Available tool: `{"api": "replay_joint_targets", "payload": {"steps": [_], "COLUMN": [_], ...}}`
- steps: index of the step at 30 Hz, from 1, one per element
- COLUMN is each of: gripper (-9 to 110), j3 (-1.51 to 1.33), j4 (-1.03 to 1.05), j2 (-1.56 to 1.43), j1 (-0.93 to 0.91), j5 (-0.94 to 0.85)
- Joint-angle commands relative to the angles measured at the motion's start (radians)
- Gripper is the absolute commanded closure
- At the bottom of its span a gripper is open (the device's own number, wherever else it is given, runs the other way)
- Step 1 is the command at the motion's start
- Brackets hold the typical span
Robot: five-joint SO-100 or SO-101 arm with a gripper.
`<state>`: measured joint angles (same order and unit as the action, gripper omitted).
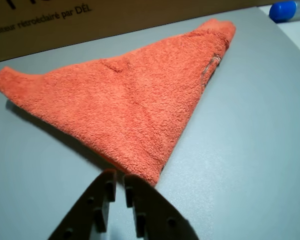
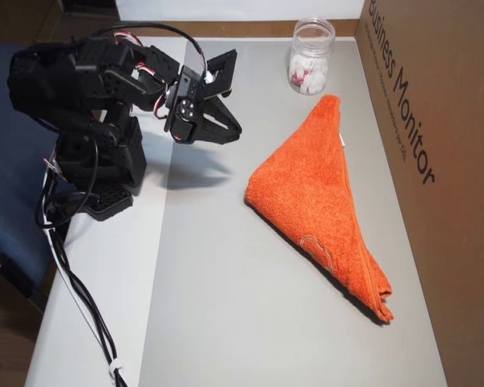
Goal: Fold the blanket.
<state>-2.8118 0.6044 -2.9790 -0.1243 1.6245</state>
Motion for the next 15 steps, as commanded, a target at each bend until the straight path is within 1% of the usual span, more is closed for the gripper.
{"api": "replay_joint_targets", "payload": {"steps": [1,9,15], "gripper": [102,102,102], "j3": [-0.023,-0.132,-0.215], "j4": [0.002,0.002,0.002], "j2": [-0.067,-0.190,-0.279], "j1": [0.000,0.000,0.000], "j5": [-0.003,-0.006,-0.058]}}
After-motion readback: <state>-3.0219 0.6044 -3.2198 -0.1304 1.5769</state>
